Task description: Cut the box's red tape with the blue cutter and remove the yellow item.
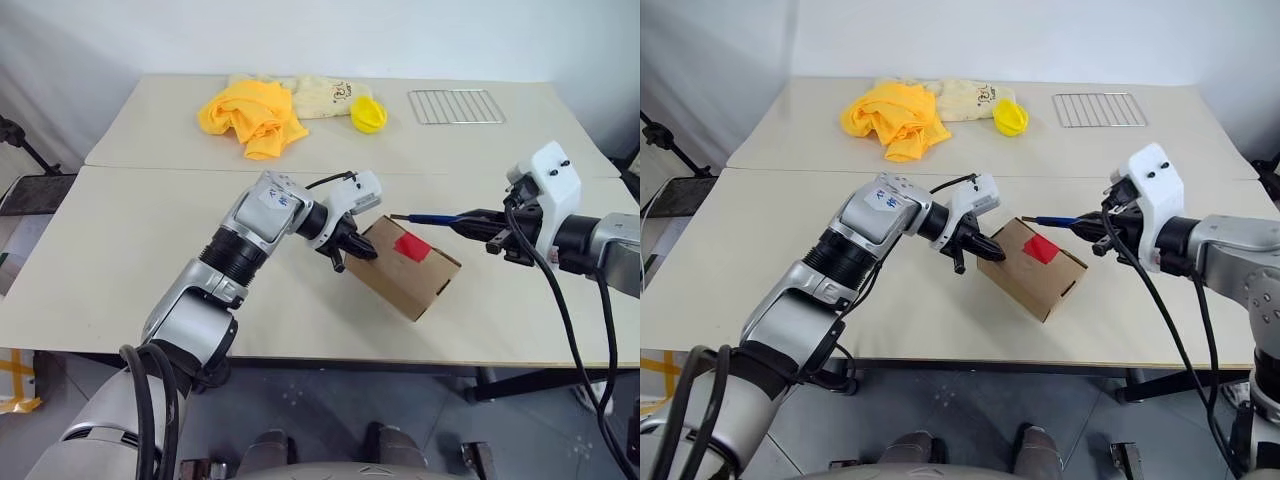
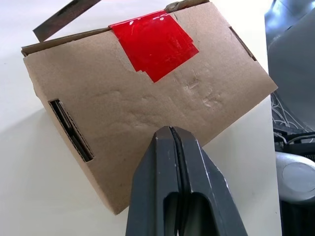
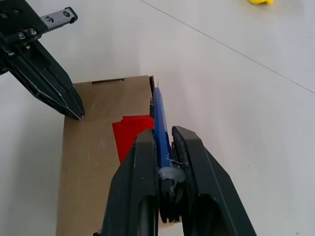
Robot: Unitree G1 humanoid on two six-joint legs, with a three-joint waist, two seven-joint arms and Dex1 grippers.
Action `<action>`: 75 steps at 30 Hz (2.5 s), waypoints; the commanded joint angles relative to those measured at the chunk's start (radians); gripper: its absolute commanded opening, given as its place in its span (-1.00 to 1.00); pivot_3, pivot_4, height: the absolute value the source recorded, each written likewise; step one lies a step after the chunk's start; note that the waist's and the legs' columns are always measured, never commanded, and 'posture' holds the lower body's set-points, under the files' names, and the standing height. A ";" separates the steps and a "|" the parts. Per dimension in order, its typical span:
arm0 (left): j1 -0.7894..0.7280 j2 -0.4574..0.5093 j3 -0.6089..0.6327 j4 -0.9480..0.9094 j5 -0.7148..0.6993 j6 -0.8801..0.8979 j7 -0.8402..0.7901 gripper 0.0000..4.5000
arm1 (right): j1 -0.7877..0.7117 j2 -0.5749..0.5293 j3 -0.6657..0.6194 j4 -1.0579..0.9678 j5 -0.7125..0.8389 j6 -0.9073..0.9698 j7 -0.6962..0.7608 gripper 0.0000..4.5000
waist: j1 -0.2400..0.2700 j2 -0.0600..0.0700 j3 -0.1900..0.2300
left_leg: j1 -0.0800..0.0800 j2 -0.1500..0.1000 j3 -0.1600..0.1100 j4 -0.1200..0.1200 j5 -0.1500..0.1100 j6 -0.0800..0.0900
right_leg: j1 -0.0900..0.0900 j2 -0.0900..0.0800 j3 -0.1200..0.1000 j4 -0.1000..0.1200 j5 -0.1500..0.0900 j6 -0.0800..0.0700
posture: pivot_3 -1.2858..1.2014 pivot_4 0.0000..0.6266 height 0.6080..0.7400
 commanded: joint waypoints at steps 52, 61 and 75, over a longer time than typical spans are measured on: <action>0.008 0.016 0.000 -0.008 0.012 0.017 0.020 -1.00 | -0.042 -0.068 -0.032 -0.017 0.073 -0.043 0.034 -0.93 | 0.001 0.000 0.000 | -0.001 0.000 0.000 0.003 0.000 0.001 | 0.000 0.000 0.000 0.001 0.000 0.000 | 0.03 -0.52 1.00; 0.007 0.015 0.001 -0.006 0.012 0.016 0.021 -1.00 | 0.004 -0.068 -0.029 -0.010 0.056 -0.061 0.026 -0.93 | 0.001 0.000 0.000 | -0.001 0.000 0.000 0.003 0.000 0.001 | 0.000 0.000 0.000 0.001 0.000 0.000 | 0.03 -0.52 1.00; 0.008 0.014 -0.001 -0.012 0.010 0.020 0.021 -1.00 | -0.006 -0.064 -0.027 0.045 0.019 -0.106 0.012 -0.93 | 0.001 0.000 0.000 | -0.001 0.000 0.000 0.004 0.000 0.001 | 0.000 0.000 0.000 0.001 0.000 0.000 | 0.03 -0.52 1.00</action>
